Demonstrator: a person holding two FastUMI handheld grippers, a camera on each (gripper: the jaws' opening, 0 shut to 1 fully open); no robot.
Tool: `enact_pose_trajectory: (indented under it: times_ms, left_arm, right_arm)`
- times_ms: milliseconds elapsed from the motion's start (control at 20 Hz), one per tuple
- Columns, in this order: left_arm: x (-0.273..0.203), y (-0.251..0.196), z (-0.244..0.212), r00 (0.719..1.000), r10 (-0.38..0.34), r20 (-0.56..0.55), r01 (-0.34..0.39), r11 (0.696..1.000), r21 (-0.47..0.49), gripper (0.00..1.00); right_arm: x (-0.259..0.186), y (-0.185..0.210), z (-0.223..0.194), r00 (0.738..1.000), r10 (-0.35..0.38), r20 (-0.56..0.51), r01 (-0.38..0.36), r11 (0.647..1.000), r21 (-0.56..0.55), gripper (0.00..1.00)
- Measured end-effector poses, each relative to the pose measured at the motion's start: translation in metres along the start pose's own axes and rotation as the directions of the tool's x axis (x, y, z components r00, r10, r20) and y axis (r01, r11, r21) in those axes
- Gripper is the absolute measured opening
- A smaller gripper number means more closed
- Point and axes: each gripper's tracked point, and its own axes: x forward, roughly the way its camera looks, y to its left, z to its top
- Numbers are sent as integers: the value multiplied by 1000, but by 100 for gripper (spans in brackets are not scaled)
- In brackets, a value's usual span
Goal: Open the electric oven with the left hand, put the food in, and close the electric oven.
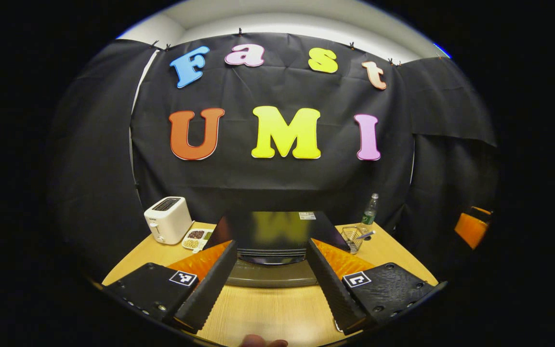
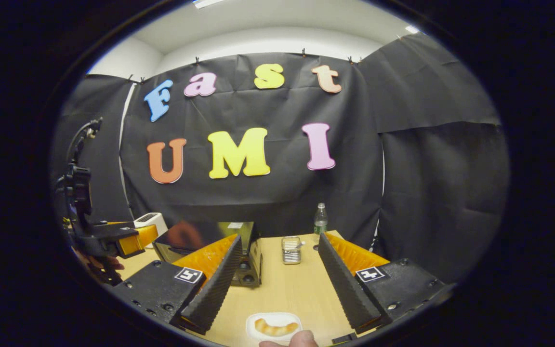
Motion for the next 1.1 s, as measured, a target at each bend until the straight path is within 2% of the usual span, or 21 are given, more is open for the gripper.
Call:
enact_pose_trajectory:
  times_ms: [300, 500, 850, 900, 950, 1100]
  left_arm:
    - [76, 10, -36, 996, 34, -78, -33, 999, 12, 95]
    - [103, 15, -67, 991, 57, -122, -55, 998, 20, 95]
    - [107, 12, -82, 988, 63, -143, -64, 998, 2, 96]
    - [106, 12, -80, 990, 55, -126, -56, 998, -1, 87]
    - [103, 10, -85, 987, 58, -148, -57, 998, 8, 97]
    - [91, 12, -89, 986, 54, -155, -56, 998, -10, 98]
  right_arm:
    - [24, -31, -17, 995, -66, -75, 64, 997, -31, 98]
    - [24, -34, -29, 991, -82, -108, 78, 996, -37, 98]
    - [20, -32, -40, 985, -94, -146, 88, 995, -43, 98]
    - [18, -30, -39, 985, -92, -145, 87, 995, -41, 98]
    - [17, -28, -38, 986, -92, -142, 87, 995, -38, 98]
    - [10, -22, -37, 987, -89, -134, 86, 996, -32, 98]
